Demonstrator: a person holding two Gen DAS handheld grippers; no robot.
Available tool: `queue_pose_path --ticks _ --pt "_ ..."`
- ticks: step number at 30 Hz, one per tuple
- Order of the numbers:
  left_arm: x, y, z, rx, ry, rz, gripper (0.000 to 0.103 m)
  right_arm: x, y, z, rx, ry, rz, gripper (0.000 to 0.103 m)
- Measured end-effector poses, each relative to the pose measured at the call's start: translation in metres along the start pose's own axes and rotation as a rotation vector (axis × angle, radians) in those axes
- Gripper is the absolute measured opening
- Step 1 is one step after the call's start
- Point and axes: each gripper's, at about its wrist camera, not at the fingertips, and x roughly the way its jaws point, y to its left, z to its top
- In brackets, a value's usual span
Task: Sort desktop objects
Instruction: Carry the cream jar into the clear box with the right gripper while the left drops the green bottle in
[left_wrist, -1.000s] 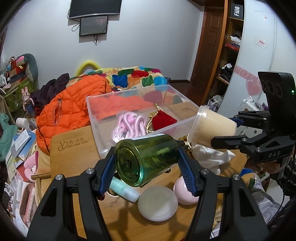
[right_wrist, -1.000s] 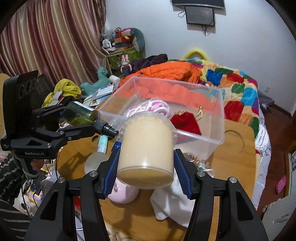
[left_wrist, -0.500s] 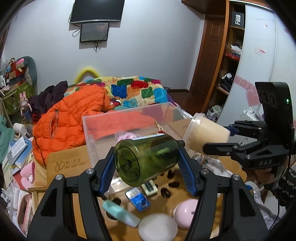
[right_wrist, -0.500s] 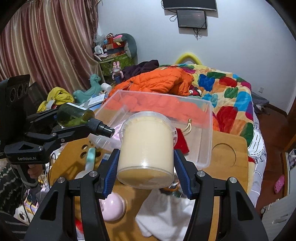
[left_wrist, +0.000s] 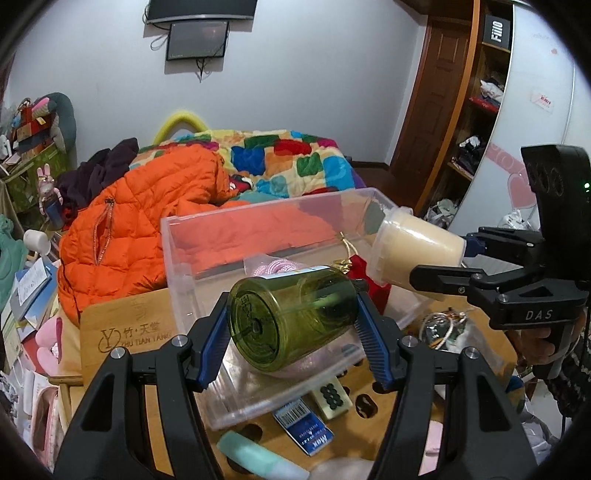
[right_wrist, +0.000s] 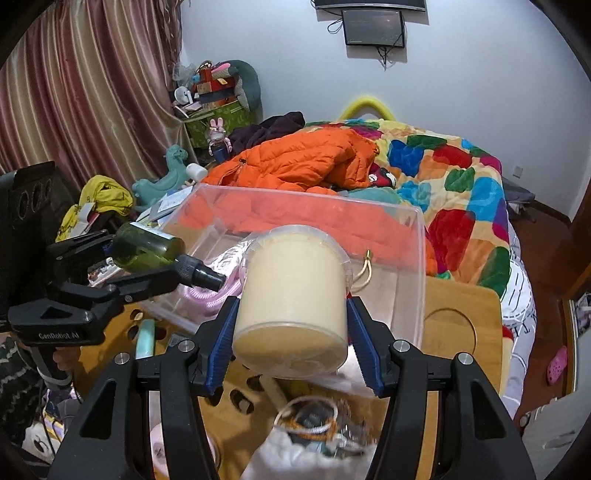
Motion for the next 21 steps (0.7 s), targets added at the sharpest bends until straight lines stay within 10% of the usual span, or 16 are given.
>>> queue_pose_path --ticks 21 --pt "0.032 -0.014 -0.006 0.087 0.043 0.083 0.064 0.032 0.0 -0.004 -0.046 0.074 -0.026 0.054"
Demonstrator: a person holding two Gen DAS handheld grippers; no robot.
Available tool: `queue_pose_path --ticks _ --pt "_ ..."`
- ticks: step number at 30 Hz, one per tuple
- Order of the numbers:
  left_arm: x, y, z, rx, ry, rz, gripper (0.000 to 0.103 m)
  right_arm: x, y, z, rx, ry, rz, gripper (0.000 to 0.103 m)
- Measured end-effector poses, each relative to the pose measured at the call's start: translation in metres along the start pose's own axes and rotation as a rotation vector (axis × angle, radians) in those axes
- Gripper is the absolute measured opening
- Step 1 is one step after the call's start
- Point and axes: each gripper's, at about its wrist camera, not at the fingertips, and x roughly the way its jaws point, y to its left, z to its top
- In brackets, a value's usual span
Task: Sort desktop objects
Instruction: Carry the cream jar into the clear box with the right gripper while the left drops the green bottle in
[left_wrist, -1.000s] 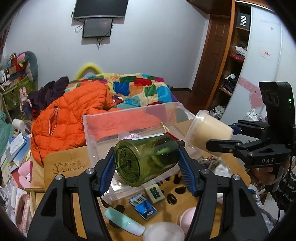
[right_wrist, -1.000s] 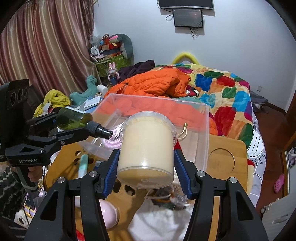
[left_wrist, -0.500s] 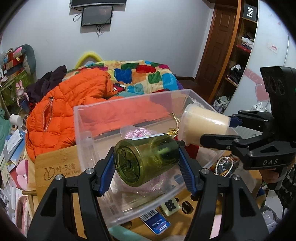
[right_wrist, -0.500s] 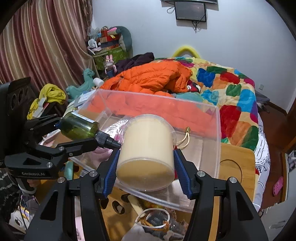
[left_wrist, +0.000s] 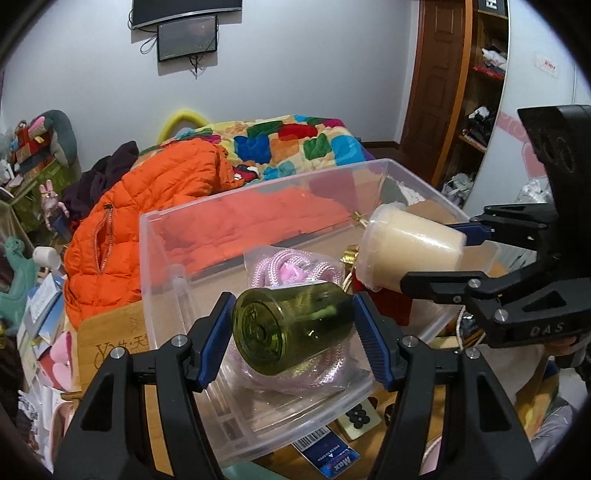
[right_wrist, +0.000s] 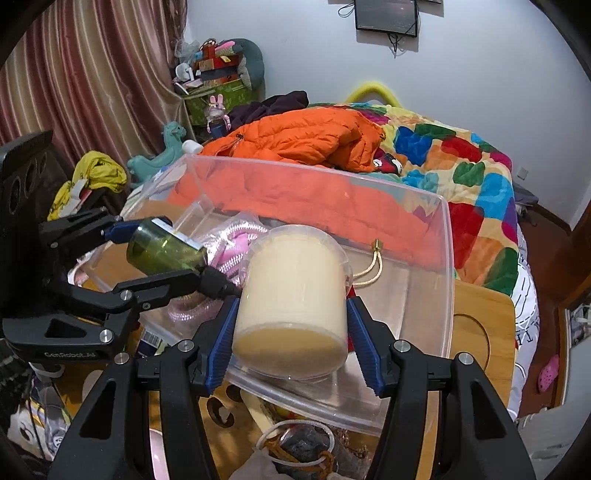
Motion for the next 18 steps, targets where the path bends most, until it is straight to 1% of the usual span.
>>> queue_pose_path --ticks 3,7,12,18 --pt "-0.001 0.0 0.0 -0.008 0.01 0.003 0.064 -0.006 0.002 -0.001 0.003 -0.023 -0.003 0.054" --pt "-0.004 -0.001 0.0 -0.013 0.013 -0.002 0.064 -0.02 0.013 0.0 -0.035 -0.066 -0.036 0.054" --pt "-0.013 -0.006 0.0 -0.006 0.0 -0.001 0.065 -0.034 0.022 -0.002 -0.071 -0.091 -0.069 0.054" --pt "-0.029 -0.011 -0.004 -0.004 -0.011 0.015 0.065 -0.049 0.023 -0.008 -0.075 -0.11 -0.073 0.055"
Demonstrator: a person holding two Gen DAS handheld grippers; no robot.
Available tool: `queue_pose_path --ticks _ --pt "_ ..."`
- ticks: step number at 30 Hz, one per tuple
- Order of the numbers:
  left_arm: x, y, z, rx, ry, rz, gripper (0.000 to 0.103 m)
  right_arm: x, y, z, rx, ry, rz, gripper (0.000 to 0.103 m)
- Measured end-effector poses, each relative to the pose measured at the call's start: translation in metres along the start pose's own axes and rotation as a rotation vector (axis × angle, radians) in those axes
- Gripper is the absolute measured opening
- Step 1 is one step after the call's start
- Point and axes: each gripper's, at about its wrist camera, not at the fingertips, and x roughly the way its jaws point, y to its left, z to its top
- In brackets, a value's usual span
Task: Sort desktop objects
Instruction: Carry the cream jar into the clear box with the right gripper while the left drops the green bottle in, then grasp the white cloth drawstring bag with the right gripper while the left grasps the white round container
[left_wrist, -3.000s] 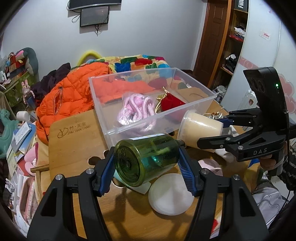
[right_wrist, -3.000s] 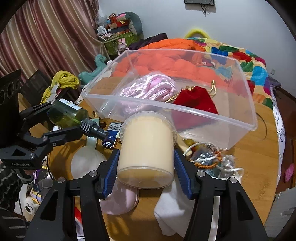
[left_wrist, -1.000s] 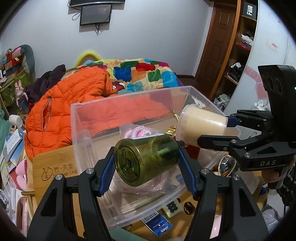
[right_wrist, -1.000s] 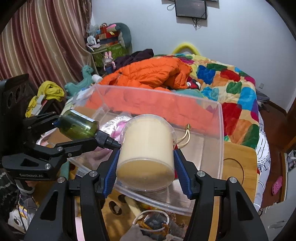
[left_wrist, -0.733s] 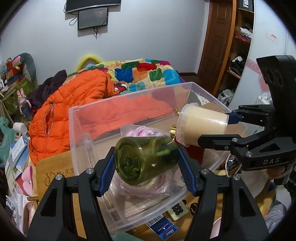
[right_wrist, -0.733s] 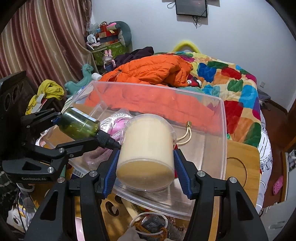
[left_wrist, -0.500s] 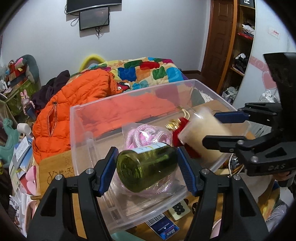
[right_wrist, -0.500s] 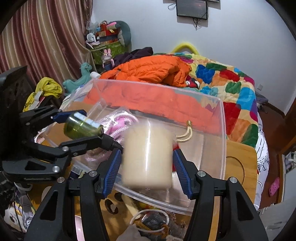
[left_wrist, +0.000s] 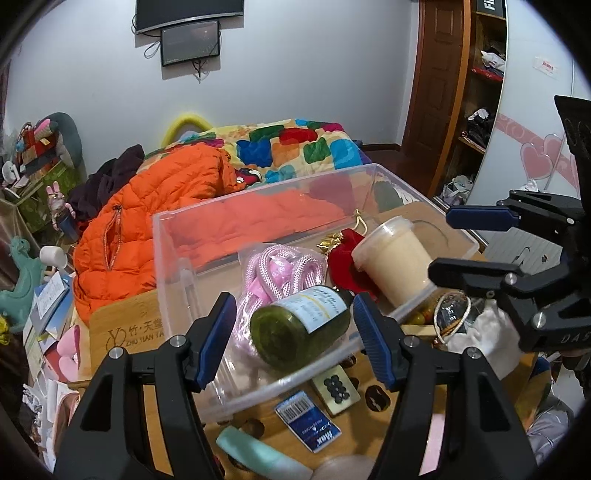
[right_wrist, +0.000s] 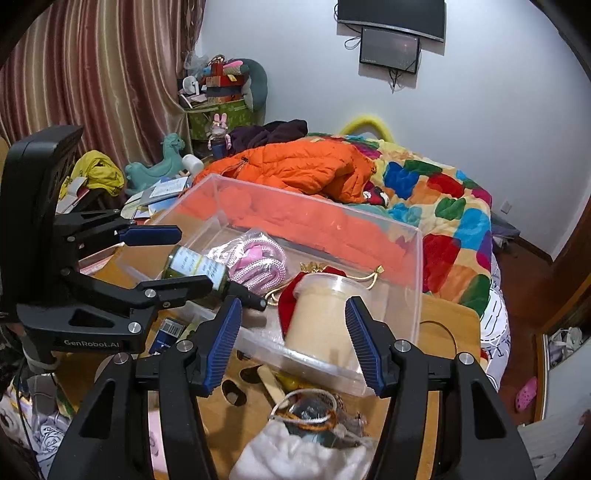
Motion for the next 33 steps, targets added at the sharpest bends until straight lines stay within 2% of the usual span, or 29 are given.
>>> queue_pose_path --ticks 4,17,22,33 --pt "-0.012 -0.001 -0.004 -0.005 -0.007 0.006 0.068 -0.011 -0.005 -0.003 0.02 -0.018 0.004 0.064" --pt "-0.055 -0.005 -0.029 -0.029 -0.044 0.021 0.072 -0.055 -0.022 -0.029 0.101 -0.095 -0.054 0.064" --pt "-0.063 -0.007 -0.047 -0.043 -0.036 0.019 0.073 -0.056 -0.023 -0.045 0.125 -0.085 -0.085 0.064" --pt "-0.066 -0.011 -0.098 -0.078 0.028 0.008 0.073 -0.044 -0.024 -0.091 0.202 -0.02 -0.053 0.064"
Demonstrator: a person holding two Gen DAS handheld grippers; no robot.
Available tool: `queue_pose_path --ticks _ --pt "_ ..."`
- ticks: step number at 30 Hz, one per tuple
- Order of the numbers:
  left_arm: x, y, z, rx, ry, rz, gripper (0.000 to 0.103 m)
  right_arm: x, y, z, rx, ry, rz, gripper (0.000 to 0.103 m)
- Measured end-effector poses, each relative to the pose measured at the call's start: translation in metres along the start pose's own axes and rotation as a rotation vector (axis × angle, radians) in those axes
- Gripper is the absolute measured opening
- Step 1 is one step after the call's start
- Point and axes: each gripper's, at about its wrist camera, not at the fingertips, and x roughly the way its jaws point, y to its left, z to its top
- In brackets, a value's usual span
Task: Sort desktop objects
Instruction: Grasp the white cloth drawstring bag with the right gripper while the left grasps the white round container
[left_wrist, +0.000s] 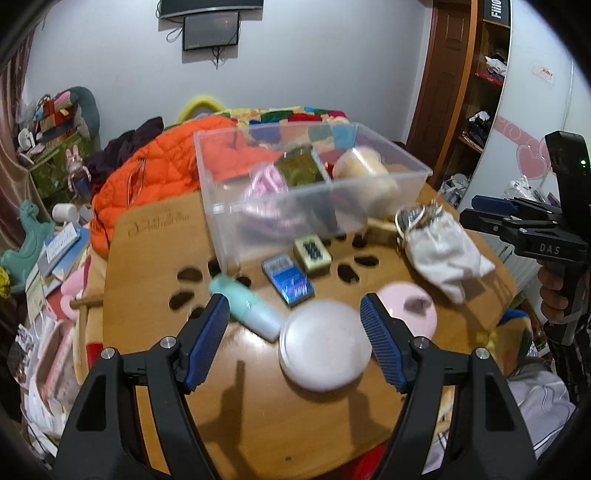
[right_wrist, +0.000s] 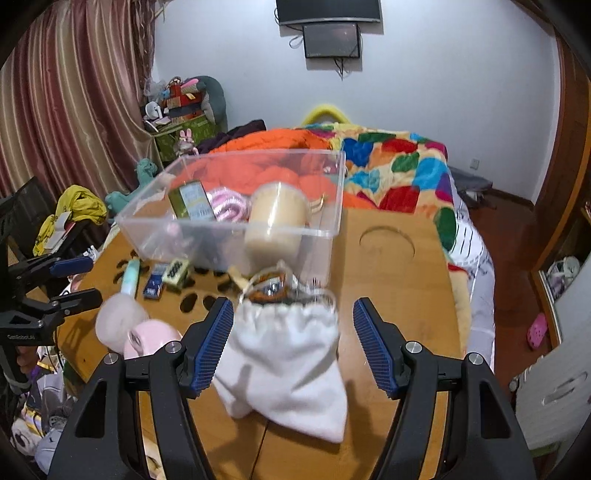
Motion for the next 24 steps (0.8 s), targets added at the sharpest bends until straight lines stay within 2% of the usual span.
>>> queue_pose_path --ticks 5,8,14,18,23,24 --pt "-0.001 -0.001 -0.017 -0.013 0.023 -0.008 0.073 0.01 -0.003 -0.009 0.034 0.025 0.012 0.066" --pt "0.001 -0.005 -0.027 -0.003 0.038 -0.023 0.073 0.019 -0.005 -0.012 0.043 0.057 0.015 0.079" --pt "0.015 -0.011 -0.034 0.025 0.078 -0.036 0.073 0.033 0.002 -0.014 0.019 0.1 0.036 0.08" --pt "0.027 -0.009 -0.034 0.003 0.097 -0.05 0.073 0.047 0.011 -0.013 -0.022 0.128 0.006 0.08" --pt "0.034 -0.012 -0.033 0.01 0.098 -0.059 0.073 0.05 0.017 -0.015 -0.07 0.11 -0.032 0.08" --pt "0.034 -0.014 -0.032 0.015 0.096 -0.055 0.073 0.05 0.017 -0.016 -0.075 0.107 -0.037 0.076"
